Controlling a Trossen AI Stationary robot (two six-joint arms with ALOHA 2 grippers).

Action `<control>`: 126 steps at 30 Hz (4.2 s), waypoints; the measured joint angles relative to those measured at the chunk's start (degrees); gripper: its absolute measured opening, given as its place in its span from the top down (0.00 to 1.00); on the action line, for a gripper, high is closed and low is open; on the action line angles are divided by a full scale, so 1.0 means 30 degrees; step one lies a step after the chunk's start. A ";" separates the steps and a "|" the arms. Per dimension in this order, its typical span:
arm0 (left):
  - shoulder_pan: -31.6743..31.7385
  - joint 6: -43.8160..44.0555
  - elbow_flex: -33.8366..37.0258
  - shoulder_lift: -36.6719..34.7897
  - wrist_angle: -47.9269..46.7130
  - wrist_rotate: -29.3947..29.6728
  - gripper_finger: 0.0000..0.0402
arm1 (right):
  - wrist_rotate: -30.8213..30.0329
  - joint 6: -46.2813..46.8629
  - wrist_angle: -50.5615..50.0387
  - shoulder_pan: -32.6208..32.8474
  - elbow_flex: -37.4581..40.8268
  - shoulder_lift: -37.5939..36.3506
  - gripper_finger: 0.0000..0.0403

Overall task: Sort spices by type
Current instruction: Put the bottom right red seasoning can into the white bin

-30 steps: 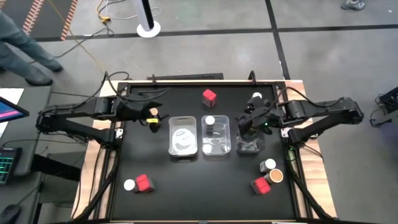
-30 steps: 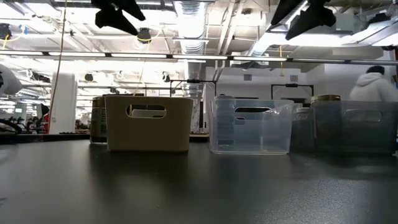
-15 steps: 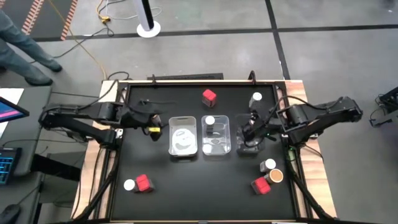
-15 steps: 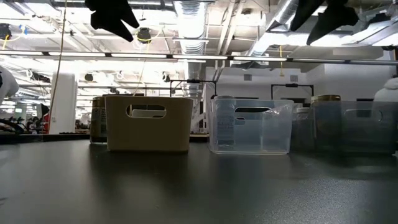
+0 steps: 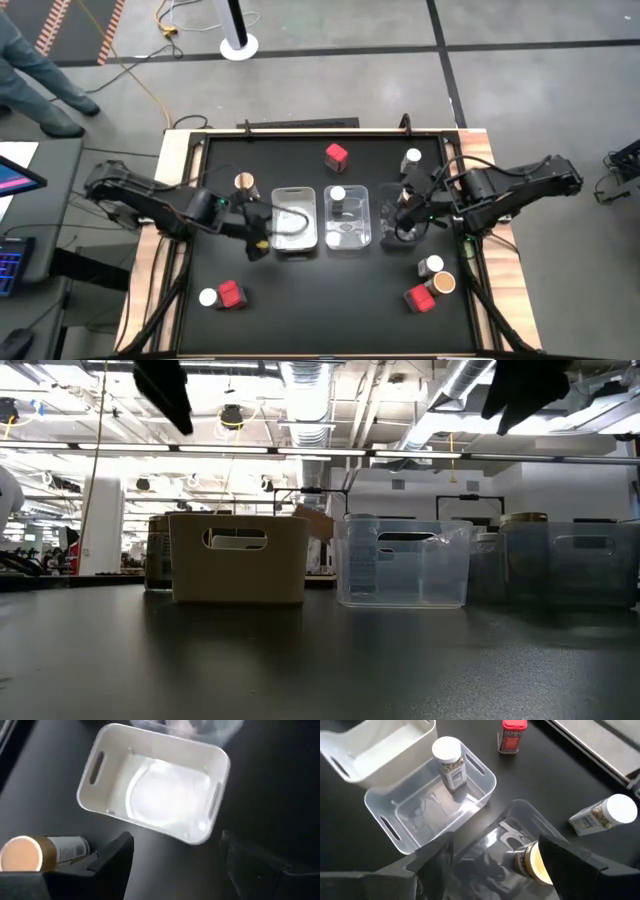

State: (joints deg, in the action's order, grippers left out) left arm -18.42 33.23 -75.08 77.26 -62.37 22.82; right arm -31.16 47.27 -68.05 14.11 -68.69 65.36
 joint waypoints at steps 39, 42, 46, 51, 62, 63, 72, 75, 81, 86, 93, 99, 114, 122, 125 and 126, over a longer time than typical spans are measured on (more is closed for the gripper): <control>-0.1813 -0.1858 -0.8601 0.6068 -0.0341 0.0147 0.29 | 0.0437 -0.0492 -0.0124 0.2754 -0.1208 -0.0007 0.21; -0.1158 -0.3848 -0.8135 0.5186 0.0905 0.0692 0.29 | 0.0437 0.0299 -0.0224 0.2978 -0.2147 0.0028 0.21; -0.0225 -0.5469 -0.5139 0.2957 0.3859 0.0740 0.29 | 0.0496 0.1672 -0.0806 0.3227 -0.3623 0.0726 0.21; 0.0826 -0.5923 0.0348 -0.0812 0.8320 -0.0187 0.29 | 0.1460 0.3866 -0.2993 0.3417 -0.5989 0.2871 0.21; 0.1525 -0.4765 0.8043 -0.7644 1.3288 -0.0579 0.29 | 0.7492 1.1606 -0.7067 0.5008 -0.9639 0.7270 0.23; 0.1525 -0.4538 0.8315 -0.8016 1.3356 -0.0579 0.29 | 0.7707 1.2530 -0.7142 0.5443 -0.9639 0.7502 0.23; 0.1518 -0.4370 0.8884 -0.9132 1.3378 -0.0579 0.29 | 0.8438 1.9358 -0.5999 0.9338 -0.8910 0.9110 0.23; 0.1525 -0.4473 0.8884 -0.9169 1.3422 -0.0579 0.29 | 0.8706 2.1253 -0.5975 1.0459 -0.8861 0.9779 0.23; 0.1525 -0.4478 0.8884 -0.9154 1.3436 -0.0572 0.29 | 0.8954 2.5049 -0.6150 1.2429 -0.8859 1.1660 0.23; 0.1525 -0.4320 0.8884 -0.9150 1.3442 -0.0572 0.29 | 0.8989 2.7227 -0.6009 1.3515 -0.8859 1.3176 0.23; 0.1525 -0.3733 0.8884 -0.9147 1.3480 -0.0565 0.29 | 0.8997 2.7304 -0.5877 1.4380 -0.8859 1.5202 0.23; 0.1525 -0.2686 0.8884 -0.9147 1.3489 -0.0562 0.29 | 0.8990 2.7381 -0.6217 1.5065 -0.8859 1.6608 0.23; 0.1533 -0.1914 0.8884 -0.9147 1.5158 -0.0551 0.29 | 0.6834 2.7306 -0.7076 1.4582 -0.8163 1.7315 0.23; 0.1533 -0.1914 0.8884 -0.9147 1.5571 -0.0550 0.29 | 0.6834 2.7299 -0.6096 1.4191 -0.6959 1.7362 0.24; 0.1532 -0.1914 0.8884 -0.9147 1.5557 -0.0550 0.29 | 0.6834 2.7293 -0.5997 1.4017 -0.6690 1.7362 0.27; 0.1533 -0.1914 0.8884 -0.9147 1.5549 -0.0550 0.29 | 0.6841 2.7277 -0.5916 1.3978 -0.6571 1.7362 0.28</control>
State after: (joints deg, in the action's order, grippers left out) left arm -13.82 27.49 -48.42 49.82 -15.73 21.17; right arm -10.63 129.10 -85.80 56.04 -88.40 117.45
